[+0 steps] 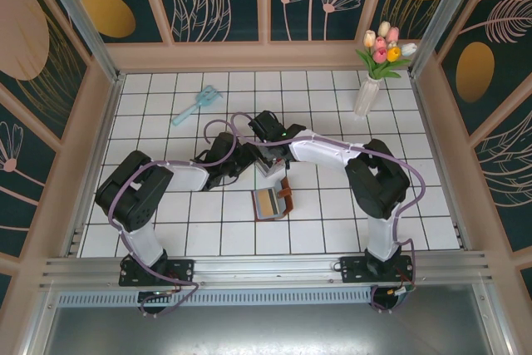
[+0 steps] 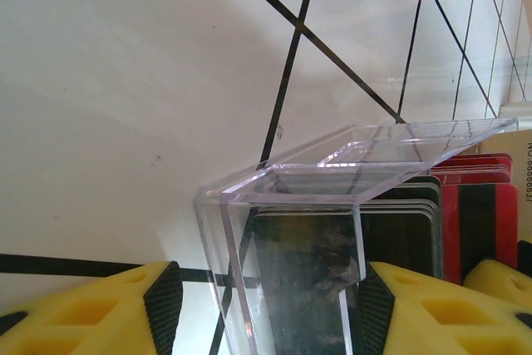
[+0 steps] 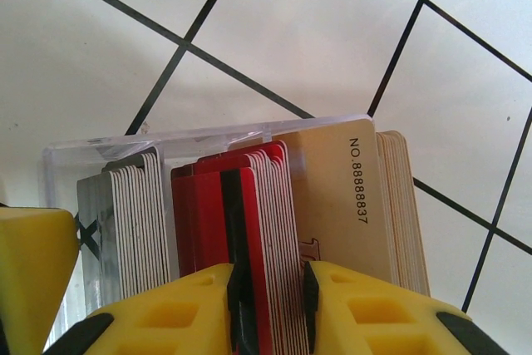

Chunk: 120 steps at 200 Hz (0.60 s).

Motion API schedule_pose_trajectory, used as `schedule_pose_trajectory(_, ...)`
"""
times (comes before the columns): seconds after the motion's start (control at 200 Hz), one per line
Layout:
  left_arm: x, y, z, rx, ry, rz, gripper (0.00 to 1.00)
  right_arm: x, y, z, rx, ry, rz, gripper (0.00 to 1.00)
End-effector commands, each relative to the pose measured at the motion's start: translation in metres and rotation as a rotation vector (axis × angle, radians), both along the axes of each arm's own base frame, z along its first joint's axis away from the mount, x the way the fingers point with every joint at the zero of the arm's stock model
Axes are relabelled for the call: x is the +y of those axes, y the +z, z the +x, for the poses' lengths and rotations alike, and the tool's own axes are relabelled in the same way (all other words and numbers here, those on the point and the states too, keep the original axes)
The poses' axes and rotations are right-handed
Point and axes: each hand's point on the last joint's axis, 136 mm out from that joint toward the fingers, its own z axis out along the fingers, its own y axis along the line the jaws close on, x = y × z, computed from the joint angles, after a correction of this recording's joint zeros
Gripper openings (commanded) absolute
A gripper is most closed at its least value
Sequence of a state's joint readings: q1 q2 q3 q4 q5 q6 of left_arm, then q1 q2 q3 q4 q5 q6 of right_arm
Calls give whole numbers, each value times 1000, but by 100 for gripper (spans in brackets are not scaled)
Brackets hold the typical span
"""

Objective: Put the credit cards into the card holder
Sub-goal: Pick up the credit card from the storage box.

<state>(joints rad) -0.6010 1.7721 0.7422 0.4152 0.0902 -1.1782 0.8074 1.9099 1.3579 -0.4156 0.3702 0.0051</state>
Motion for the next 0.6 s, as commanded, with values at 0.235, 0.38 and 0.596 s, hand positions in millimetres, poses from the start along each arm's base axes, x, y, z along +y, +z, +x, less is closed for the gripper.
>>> schedule_pose_trajectory(0.235, 8, -21, -12, 63, -13, 51, 59, -18, 21, 7, -61, -45, -36, 31)
schedule_pose_trajectory(0.38, 8, -22, -13, 67, -14, 53, 59, -18, 19, 5, -41, -41, -18, 26)
schedule_pose_trajectory(0.596, 8, -23, -12, 68, -15, 56, 59, -18, 28, 6, -58, -43, -3, 18)
